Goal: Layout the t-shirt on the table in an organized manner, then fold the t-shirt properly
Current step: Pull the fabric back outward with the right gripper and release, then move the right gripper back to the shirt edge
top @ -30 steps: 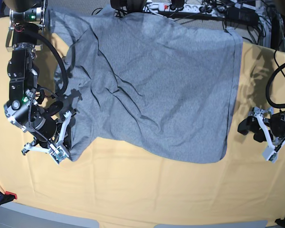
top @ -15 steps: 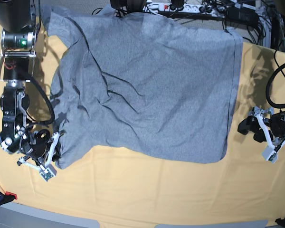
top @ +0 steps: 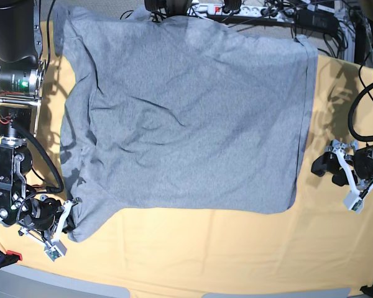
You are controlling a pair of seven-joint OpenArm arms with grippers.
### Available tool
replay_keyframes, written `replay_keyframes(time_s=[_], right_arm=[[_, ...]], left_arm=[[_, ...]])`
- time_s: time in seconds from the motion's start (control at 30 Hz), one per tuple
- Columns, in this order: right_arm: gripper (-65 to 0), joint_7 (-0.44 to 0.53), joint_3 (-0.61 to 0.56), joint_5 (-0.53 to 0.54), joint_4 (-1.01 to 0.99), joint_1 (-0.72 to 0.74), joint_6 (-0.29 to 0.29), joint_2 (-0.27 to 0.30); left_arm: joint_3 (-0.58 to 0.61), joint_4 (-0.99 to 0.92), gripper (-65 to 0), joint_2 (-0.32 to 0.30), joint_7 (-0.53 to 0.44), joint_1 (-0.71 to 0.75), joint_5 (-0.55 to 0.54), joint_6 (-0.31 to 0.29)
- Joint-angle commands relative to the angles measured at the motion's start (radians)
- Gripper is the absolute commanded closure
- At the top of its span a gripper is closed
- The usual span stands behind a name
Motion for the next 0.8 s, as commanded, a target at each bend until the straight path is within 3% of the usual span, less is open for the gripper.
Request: replay_keyframes(time_s=[0.0,0.17,0.2,0.33,0.4,0.47,0.57,0.63,0.77], right_arm=[[0.0,0.024,0.006,-0.031,0.014,0.036,-0.040,0.015],[0.0,0.067,0.006,-0.143,0.014,0.037,-0.193,0.016],[-4.4,0.079,0.006,-0.156,0.014,0.037,-0.214,0.016],[-34.5,0.119,0.006,-0.186,0.014,0.040,-0.315,0.016],[-43.2,0.145,0.006,-0.185,0.014,0.045,-0.322,0.016],[-44.6,0.127,0.006,-0.185,0.014,0.058,-0.303,0.017],[-44.6,-0.029,0.006,-0.149,0.014,0.099,-0.334,0.024],[-44.5,-0.129,0.006,-0.062,0.014,0.127,-0.324,0.046],[-44.5,-0.253,0.007,0.195,0.023,0.137,-0.241,0.111]], left_arm=[[-0.013,0.012,-43.3,-0.022,-0.014,-0.022,-0.012,0.001],[-0.013,0.012,-43.2,-0.022,-0.015,-0.022,-0.012,0.001],[-0.013,0.012,-43.3,-0.022,-0.015,-0.022,-0.012,0.001],[-0.013,0.012,-43.3,-0.022,-0.015,-0.023,-0.012,0.001],[-0.013,0.012,-43.3,-0.022,-0.015,-0.023,-0.012,0.001],[-0.013,0.012,-43.3,-0.022,-0.015,-0.022,-0.012,0.001],[-0.013,0.012,-43.3,-0.022,-0.015,-0.022,-0.012,0.001],[-0.013,0.012,-43.2,-0.022,-0.016,-0.023,-0.012,0.001],[-0.013,0.012,-43.3,-0.023,-0.016,-0.023,-0.006,0.000]])
